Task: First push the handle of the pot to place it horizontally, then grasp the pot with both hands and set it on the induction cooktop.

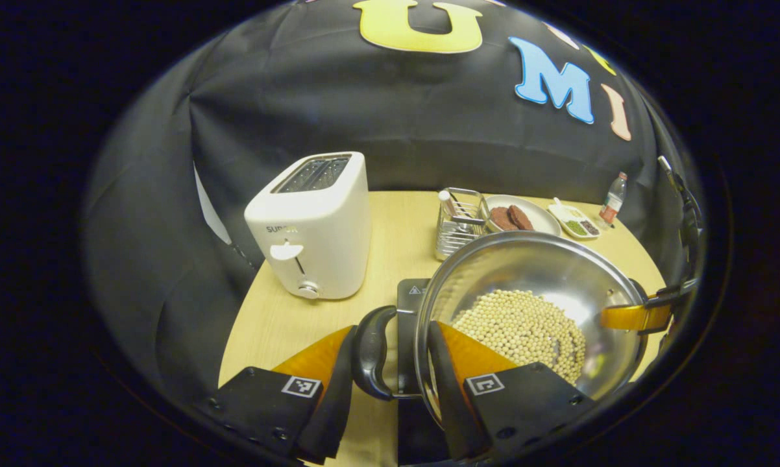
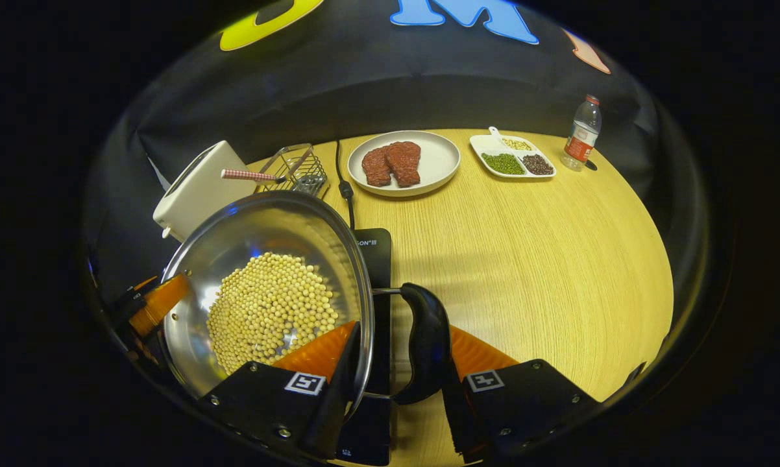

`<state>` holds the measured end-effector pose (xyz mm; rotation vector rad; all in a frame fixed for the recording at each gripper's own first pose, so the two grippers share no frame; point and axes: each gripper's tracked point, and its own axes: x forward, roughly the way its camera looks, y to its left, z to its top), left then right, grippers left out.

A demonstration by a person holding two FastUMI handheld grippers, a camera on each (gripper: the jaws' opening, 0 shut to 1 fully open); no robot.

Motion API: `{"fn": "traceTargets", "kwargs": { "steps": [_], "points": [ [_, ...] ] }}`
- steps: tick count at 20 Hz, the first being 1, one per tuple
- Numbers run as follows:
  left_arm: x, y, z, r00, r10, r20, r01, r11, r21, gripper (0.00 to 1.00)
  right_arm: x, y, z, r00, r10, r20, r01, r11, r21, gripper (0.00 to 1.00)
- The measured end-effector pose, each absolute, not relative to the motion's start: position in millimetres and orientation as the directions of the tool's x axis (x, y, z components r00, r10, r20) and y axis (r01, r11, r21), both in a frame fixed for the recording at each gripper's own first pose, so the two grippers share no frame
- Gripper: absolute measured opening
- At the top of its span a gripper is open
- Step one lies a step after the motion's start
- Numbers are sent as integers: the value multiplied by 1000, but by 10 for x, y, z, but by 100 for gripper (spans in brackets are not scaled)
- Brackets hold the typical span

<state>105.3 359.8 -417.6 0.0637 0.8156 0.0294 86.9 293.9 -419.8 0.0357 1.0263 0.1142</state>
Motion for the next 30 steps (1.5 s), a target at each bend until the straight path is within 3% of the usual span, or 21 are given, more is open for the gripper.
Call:
{"fn": "traceTargets", "kwargs": {
  "steps": [3,4,13,14,15,19,20,21,22,23,25,26,28,30],
  "points": [
    [998,3625,-4149,684,53,-728,-11,998,63,70,868,2950,-4220,510,117,-852,-70,993,94,64],
    [976,3635,-4150,684,56,-727,-17,998,61,63,886,2952,-4211,515,118,-849,-72,993,94,64],
    [927,3677,-4113,696,73,-714,-54,997,49,63,952,2947,-4212,522,136,-842,-110,990,91,64],
    [918,3679,-4105,703,73,-707,-56,997,48,72,948,2948,-4214,522,138,-842,-114,989,92,64],
    [914,3670,-4114,704,74,-706,-57,997,48,65,955,2948,-4209,524,141,-840,-115,989,95,64],
    [963,3691,-4016,737,84,-671,-86,996,30,73,940,2965,-4205,532,149,-834,-115,988,103,64],
    [952,3707,-3971,738,86,-670,-90,996,29,70,933,2966,-4195,537,150,-830,-116,988,104,64],
    [942,3716,-3943,738,88,-669,-94,995,27,74,941,2981,-4161,548,157,-822,-125,987,105,66],
    [930,3740,-3911,742,99,-663,-101,994,35,70,955,2981,-4089,566,161,-808,-137,985,100,69],
    [926,3754,-3875,748,105,-656,-105,994,40,77,966,2987,-4025,586,166,-793,-151,984,94,72],
    [899,3773,-3749,762,126,-636,-122,991,50,81,978,2977,-3879,620,173,-766,-170,982,85,85],
    [886,3782,-3649,774,133,-619,-130,990,50,89,991,2950,-3795,639,173,-749,-171,982,81,90],
    [855,3740,-3455,796,140,-589,-137,989,49,86,994,2858,-3607,683,173,-709,-164,983,81,91],
    [823,3663,-3207,819,139,-556,-135,990,49,90,996,2774,-3362,730,182,-659,-162,982,92,91]
  ]
}}
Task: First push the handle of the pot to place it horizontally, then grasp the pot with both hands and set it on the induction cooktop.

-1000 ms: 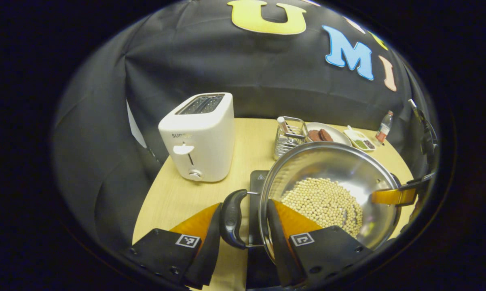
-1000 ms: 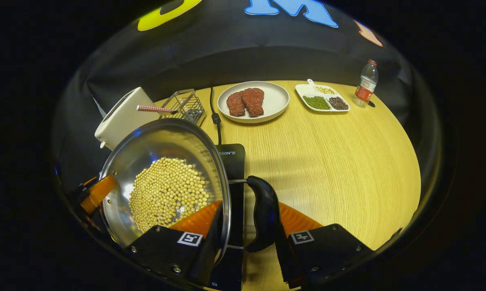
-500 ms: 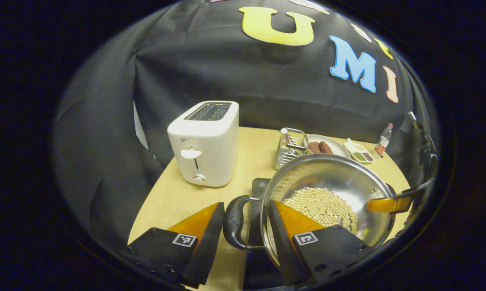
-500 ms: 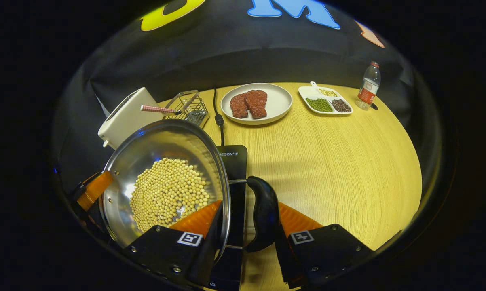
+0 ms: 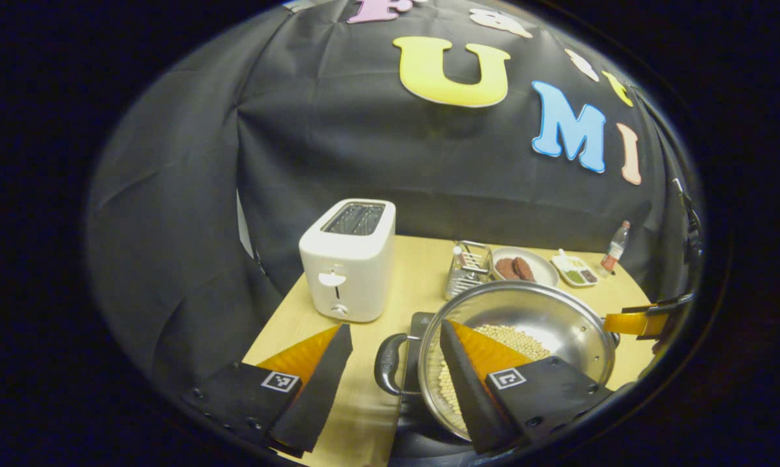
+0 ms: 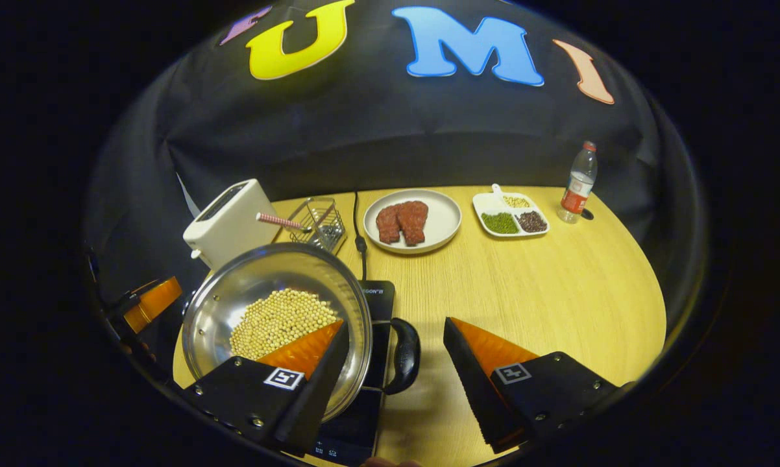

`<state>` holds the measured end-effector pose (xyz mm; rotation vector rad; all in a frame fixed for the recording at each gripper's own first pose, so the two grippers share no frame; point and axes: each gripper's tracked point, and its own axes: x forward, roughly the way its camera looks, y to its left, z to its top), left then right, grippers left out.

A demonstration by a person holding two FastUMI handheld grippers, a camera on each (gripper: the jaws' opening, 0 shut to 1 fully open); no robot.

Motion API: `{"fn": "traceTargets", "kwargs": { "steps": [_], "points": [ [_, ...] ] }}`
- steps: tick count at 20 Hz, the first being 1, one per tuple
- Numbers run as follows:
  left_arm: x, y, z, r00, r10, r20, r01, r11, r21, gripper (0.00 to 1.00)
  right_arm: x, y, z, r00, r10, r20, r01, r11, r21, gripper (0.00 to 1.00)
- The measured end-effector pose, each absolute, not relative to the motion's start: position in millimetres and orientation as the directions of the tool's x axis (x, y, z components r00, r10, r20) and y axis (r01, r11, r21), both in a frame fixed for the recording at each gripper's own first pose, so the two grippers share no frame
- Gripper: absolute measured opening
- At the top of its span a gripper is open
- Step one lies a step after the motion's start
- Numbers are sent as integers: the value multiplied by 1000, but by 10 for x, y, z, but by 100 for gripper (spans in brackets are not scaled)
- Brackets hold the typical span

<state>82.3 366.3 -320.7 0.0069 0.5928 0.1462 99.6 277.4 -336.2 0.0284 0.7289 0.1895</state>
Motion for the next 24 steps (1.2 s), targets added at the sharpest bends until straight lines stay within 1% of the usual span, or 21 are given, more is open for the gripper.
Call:
{"fn": "traceTargets", "kwargs": {
  "steps": [3,6,7,9,10,12,13,15,16,18,21,22,24],
  "points": [
    [797,3453,-2803,855,137,-501,-133,990,45,90,967,2597,-2974,788,189,-586,-166,982,93,91],
    [775,3093,-2418,887,130,-443,-124,991,41,90,912,2401,-2618,830,193,-524,-165,981,99,91],
    [772,2952,-2317,895,126,-428,-121,992,39,94,940,2282,-2570,842,190,-505,-168,982,89,91],
    [745,2603,-2127,910,106,-401,-105,994,25,94,904,2137,-2328,864,190,-467,-174,982,77,91],
    [734,2434,-2024,918,92,-385,-92,996,20,87,876,2053,-2203,876,187,-444,-171,982,75,91],
    [684,2151,-1801,933,69,-354,-68,998,17,94,825,1860,-1946,901,174,-396,-159,985,70,91],
    [685,1995,-1685,940,61,-336,-59,998,17,90,797,1764,-1824,912,168,-375,-153,986,70,91],
    [671,1677,-1518,952,37,-304,-33,999,18,87,730,1606,-1586,927,166,-337,-150,986,75,91],
    [653,1546,-1438,958,31,-285,-25,999,24,94,686,1520,-1463,935,167,-313,-149,985,83,91],
    [624,1239,-1250,967,15,-255,-7,999,32,90,618,1294,-1244,948,157,-276,-139,987,83,91],
    [481,786,-883,979,-10,-202,14,1000,21,90,503,987,-998,958,149,-246,-131,988,85,91],
    [414,643,-749,983,-9,-183,14,1000,26,94,461,896,-902,961,144,-236,-127,988,85,91],
    [316,370,-504,990,-2,-140,8,999,44,94,380,683,-711,970,133,-204,-118,989,84,91]
  ]
}}
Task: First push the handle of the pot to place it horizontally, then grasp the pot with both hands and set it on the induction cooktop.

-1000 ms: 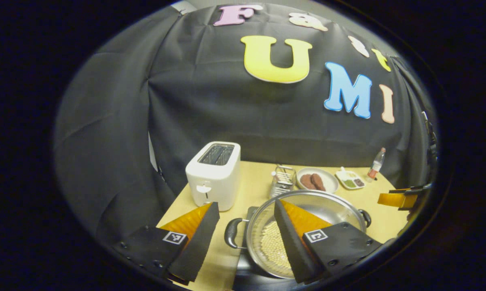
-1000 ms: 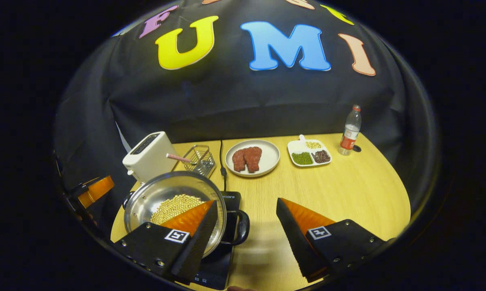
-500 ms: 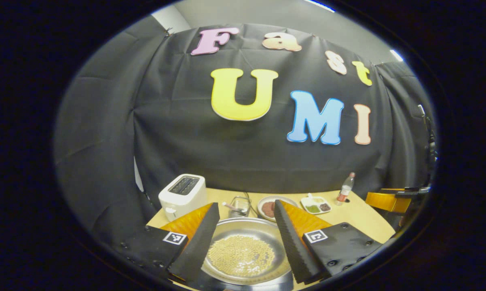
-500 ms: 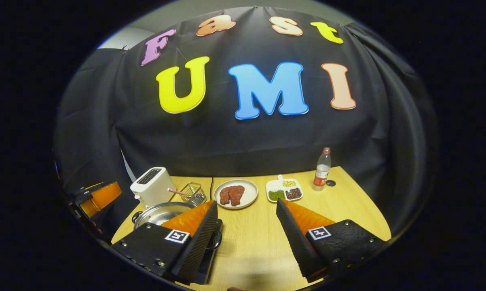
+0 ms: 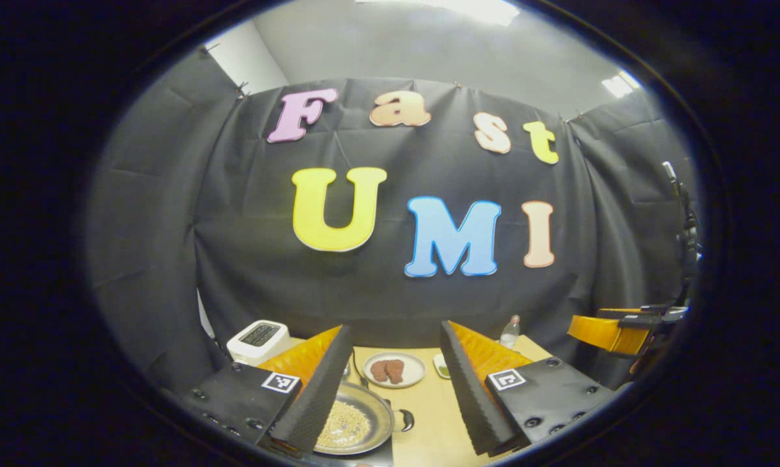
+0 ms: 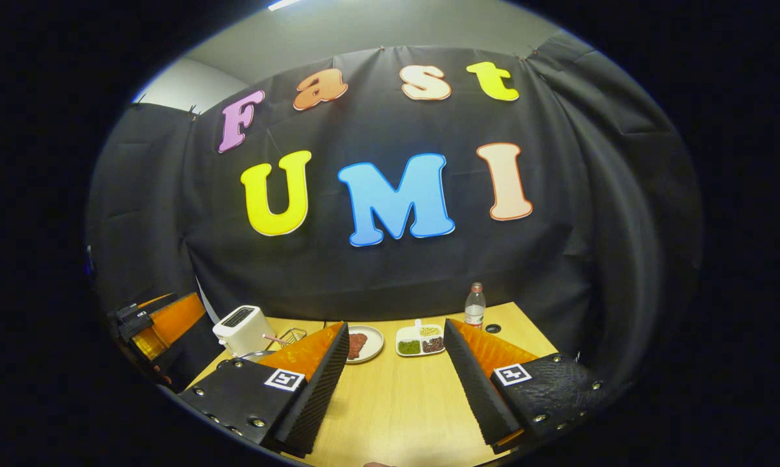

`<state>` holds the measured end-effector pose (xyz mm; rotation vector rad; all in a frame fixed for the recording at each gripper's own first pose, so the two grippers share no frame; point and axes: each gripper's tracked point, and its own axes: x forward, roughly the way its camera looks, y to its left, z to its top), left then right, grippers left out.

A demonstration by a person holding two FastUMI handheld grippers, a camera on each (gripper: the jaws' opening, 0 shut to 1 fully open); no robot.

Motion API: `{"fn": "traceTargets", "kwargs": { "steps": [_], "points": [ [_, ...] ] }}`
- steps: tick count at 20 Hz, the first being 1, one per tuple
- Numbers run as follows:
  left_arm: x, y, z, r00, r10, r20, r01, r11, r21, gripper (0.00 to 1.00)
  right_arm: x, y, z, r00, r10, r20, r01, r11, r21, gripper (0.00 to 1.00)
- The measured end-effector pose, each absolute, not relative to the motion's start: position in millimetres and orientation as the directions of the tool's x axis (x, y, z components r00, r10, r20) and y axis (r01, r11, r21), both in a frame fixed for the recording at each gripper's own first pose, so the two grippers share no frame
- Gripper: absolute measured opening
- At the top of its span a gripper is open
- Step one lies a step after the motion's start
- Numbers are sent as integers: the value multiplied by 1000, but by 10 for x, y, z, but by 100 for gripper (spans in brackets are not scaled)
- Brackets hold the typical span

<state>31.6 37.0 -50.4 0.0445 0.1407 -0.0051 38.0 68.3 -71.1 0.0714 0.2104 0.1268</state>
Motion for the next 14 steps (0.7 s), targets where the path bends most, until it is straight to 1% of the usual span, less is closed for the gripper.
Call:
{"fn": "traceTargets", "kwargs": {
  "steps": [1,5,8,10,13,14],
  "points": [
    [271,237,-424,992,1,-125,5,999,50,90,346,600,-619,974,132,-184,-118,989,84,91],
    [40,-255,-270,994,0,-109,5,999,40,93,184,358,-388,977,157,-142,-144,985,97,91],
    [-73,-407,-243,994,9,-111,-5,1000,30,94,108,218,-302,977,165,-132,-151,982,114,90],
    [-115,-468,-156,995,-1,-96,4,1000,26,93,61,158,-260,980,154,-126,-141,984,108,90],
    [-108,-476,-76,995,-23,-95,26,999,30,91,-13,131,-91,990,113,-87,-105,990,97,90],
    [-93,-466,-87,994,-32,-104,36,999,31,90,-36,140,-61,991,104,-87,-95,991,96,81]
  ]
}}
